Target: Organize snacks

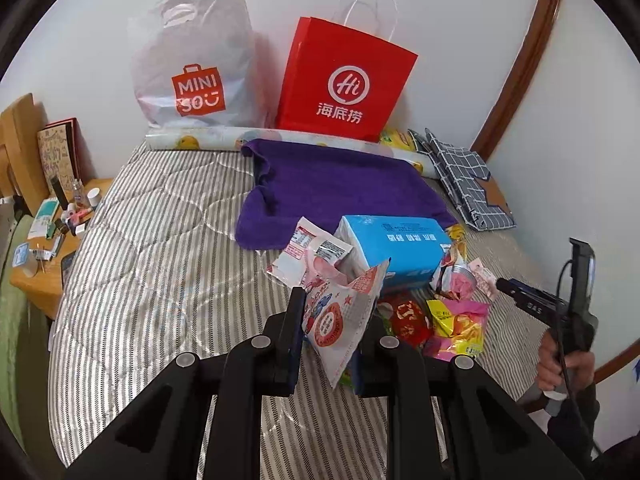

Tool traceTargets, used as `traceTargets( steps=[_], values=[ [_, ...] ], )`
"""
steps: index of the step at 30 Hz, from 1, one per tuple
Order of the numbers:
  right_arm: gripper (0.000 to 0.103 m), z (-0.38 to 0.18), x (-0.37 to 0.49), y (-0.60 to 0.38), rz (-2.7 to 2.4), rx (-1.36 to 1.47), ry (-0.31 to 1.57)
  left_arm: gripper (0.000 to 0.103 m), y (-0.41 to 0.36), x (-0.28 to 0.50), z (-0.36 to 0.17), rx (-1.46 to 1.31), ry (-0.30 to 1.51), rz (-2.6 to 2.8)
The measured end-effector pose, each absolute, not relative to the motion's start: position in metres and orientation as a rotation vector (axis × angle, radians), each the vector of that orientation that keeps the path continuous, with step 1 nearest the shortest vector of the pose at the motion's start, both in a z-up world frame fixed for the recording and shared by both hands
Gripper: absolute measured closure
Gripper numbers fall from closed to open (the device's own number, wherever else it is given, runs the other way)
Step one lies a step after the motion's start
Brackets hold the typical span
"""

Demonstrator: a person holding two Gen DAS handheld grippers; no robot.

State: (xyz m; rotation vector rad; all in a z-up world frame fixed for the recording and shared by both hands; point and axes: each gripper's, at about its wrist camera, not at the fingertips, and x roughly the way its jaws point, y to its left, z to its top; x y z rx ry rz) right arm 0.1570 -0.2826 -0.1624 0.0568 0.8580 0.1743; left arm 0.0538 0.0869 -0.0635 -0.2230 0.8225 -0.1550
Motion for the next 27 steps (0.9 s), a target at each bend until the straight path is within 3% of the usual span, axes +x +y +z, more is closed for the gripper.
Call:
traceTargets(
  steps=[4, 7, 12, 16, 20, 21, 23, 24, 25, 27],
  values=[
    [0.055, -0.178, 0.172, -0.285, 0.17, 0.023, 0.887, 0.084, 0.084, 0.058, -0.066, -0.216, 0.833, -0.155],
    [0.046, -0.186, 0.181, -0.286, 0.183, 0.006, 0.89, 0.084, 0.083, 0.063, -0.066, -0.222, 0.837, -0.156],
    [0.046, -0.2, 0.192, -0.278, 0.201, -0.061, 0.901, 0.084, 0.078, 0.069, -0.065, -0.221, 0.844, -0.165],
    [0.077, -0.2, 0.191, -0.278, 0.234, -0.059, 0.896, 0.084, 0.072, 0.072, -0.064, -0.216, 0.845, -0.18],
    [0.078, -0.199, 0.188, -0.278, 0.256, -0.059, 0.901, 0.084, 0.066, 0.074, -0.062, -0.207, 0.844, -0.201],
    [0.077, -0.198, 0.187, -0.278, 0.268, -0.053, 0.907, 0.084, 0.064, 0.074, -0.062, -0.204, 0.844, -0.204],
    [0.062, -0.196, 0.186, -0.278, 0.297, -0.03, 0.917, 0.084, 0.063, 0.074, -0.063, -0.2, 0.848, -0.208],
    [0.046, -0.195, 0.185, -0.279, 0.305, -0.019, 0.919, 0.084, 0.063, 0.073, -0.064, -0.2, 0.849, -0.21],
    [0.039, -0.193, 0.184, -0.28, 0.308, -0.006, 0.913, 0.084, 0.063, 0.073, -0.064, -0.201, 0.849, -0.211],
    [0.039, -0.188, 0.183, -0.28, 0.309, 0.013, 0.884, 0.084, 0.064, 0.073, -0.064, -0.205, 0.85, -0.212]
  ],
)
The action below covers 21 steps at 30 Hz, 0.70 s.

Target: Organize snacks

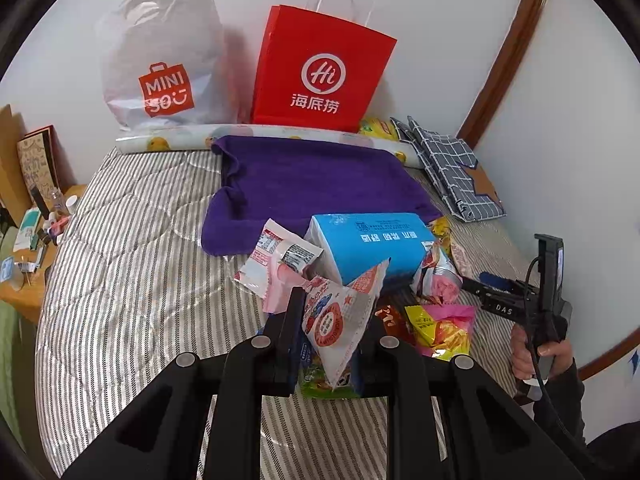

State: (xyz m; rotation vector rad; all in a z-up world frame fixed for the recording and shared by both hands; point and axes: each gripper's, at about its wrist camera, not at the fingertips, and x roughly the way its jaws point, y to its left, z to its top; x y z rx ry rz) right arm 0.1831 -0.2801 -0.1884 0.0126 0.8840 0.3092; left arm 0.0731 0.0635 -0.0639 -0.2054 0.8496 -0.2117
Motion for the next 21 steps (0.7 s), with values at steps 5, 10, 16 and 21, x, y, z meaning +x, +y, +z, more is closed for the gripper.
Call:
traceTargets(
  steps=[5, 10, 16, 21],
  values=[
    [0.034, -0.186, 0.195, -0.276, 0.294, 0.054, 0.893, 0.084, 0.066, 0.074, -0.064, -0.215, 0.85, -0.209],
    [0.033, -0.197, 0.216, -0.274, 0.23, 0.12, 0.926, 0.084, 0.067, 0.073, -0.064, -0.211, 0.851, -0.207],
    [0.042, -0.198, 0.225, -0.272, 0.208, 0.134, 0.912, 0.083, 0.066, 0.073, -0.064, -0.215, 0.85, -0.214],
    [0.067, -0.199, 0.224, -0.264, 0.181, 0.011, 0.909, 0.083, 0.062, 0.072, -0.066, -0.216, 0.852, -0.23]
  ],
)
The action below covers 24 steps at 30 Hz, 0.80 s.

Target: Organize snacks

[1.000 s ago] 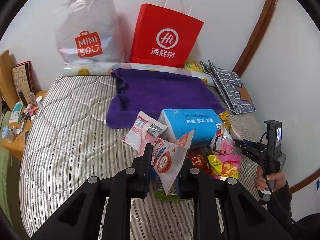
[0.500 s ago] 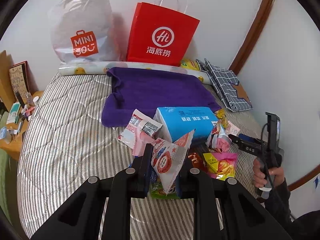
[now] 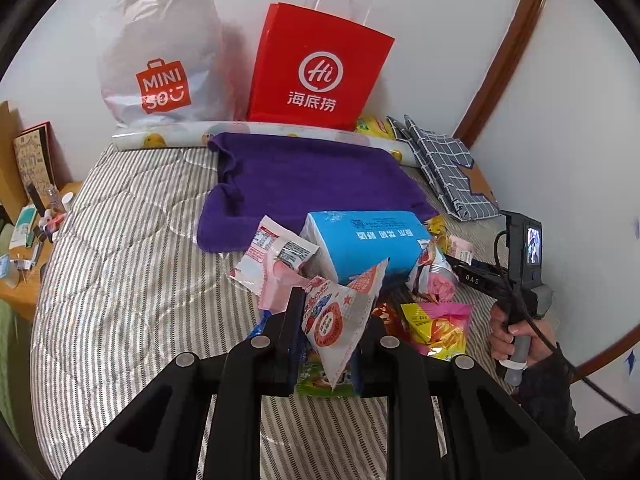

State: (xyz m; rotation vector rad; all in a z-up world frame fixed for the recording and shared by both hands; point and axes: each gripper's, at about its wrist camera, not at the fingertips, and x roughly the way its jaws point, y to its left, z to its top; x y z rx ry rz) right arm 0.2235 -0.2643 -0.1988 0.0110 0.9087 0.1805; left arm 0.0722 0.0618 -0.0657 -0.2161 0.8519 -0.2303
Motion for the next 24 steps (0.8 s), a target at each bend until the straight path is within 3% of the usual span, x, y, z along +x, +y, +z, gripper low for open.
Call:
traceTargets(
  steps=[14, 24],
  values=[
    [0.068, -0.153, 0.166, -0.287, 0.173, 0.064, 0.855, 0.083, 0.045, 0.075, -0.055, -0.227, 0.823, -0.31],
    [0.068, -0.101, 0.14, -0.245, 0.293, 0.002, 0.749, 0.083, 0.037, 0.087, -0.048, -0.233, 0.821, -0.335]
  ],
)
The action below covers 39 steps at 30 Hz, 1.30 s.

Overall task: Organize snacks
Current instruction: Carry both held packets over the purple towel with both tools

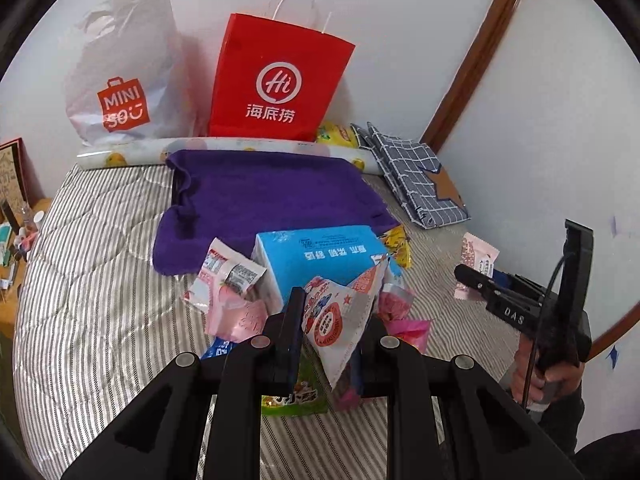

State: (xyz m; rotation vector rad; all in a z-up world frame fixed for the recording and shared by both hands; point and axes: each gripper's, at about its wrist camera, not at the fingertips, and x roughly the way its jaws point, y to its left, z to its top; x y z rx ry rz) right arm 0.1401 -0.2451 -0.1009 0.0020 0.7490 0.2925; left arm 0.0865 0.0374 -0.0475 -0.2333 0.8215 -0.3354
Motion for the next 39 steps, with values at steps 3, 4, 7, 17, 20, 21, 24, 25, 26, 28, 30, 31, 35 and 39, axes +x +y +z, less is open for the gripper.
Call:
traceTargets(
  steps=[3, 4, 7, 17, 20, 21, 24, 25, 26, 28, 30, 31, 35, 39],
  values=[
    [0.068, -0.093, 0.139, -0.23, 0.328, -0.021, 0.73, 0.083, 0.039, 0.093, -0.044, -0.249, 0.823, -0.343],
    [0.068, -0.09, 0.139, -0.226, 0.339, -0.028, 0.724, 0.083, 0.039, 0.094, -0.043, -0.249, 0.823, -0.342],
    [0.068, -0.084, 0.14, -0.215, 0.36, -0.043, 0.708, 0.083, 0.039, 0.099, -0.038, -0.248, 0.819, -0.344],
    [0.068, -0.062, 0.157, -0.191, 0.395, -0.037, 0.663, 0.083, 0.042, 0.123, -0.022, -0.253, 0.798, -0.338],
    [0.068, -0.054, 0.17, -0.188, 0.393, -0.033, 0.658, 0.083, 0.044, 0.135, -0.019, -0.261, 0.8, -0.333],
    [0.068, -0.052, 0.175, -0.187, 0.394, -0.029, 0.658, 0.083, 0.044, 0.138, -0.018, -0.262, 0.8, -0.33],
    [0.068, -0.046, 0.191, -0.186, 0.393, -0.016, 0.657, 0.083, 0.045, 0.152, -0.015, -0.262, 0.799, -0.322],
    [0.068, -0.044, 0.196, -0.186, 0.391, -0.015, 0.655, 0.083, 0.045, 0.158, -0.014, -0.261, 0.799, -0.319],
    [0.068, -0.043, 0.204, -0.185, 0.384, -0.017, 0.651, 0.083, 0.044, 0.164, -0.014, -0.257, 0.8, -0.315],
    [0.068, -0.041, 0.218, -0.184, 0.382, -0.018, 0.648, 0.083, 0.045, 0.175, -0.013, -0.251, 0.801, -0.311],
    [0.068, -0.04, 0.232, -0.183, 0.379, -0.022, 0.65, 0.083, 0.045, 0.187, -0.014, -0.246, 0.804, -0.309],
    [0.068, -0.04, 0.238, -0.182, 0.378, -0.026, 0.65, 0.083, 0.045, 0.193, -0.014, -0.242, 0.806, -0.308],
    [0.068, -0.038, 0.265, -0.177, 0.379, -0.041, 0.645, 0.083, 0.045, 0.219, -0.014, -0.226, 0.813, -0.303],
    [0.068, -0.04, 0.29, -0.171, 0.396, -0.037, 0.656, 0.083, 0.046, 0.243, -0.014, -0.205, 0.813, -0.292]
  ],
)
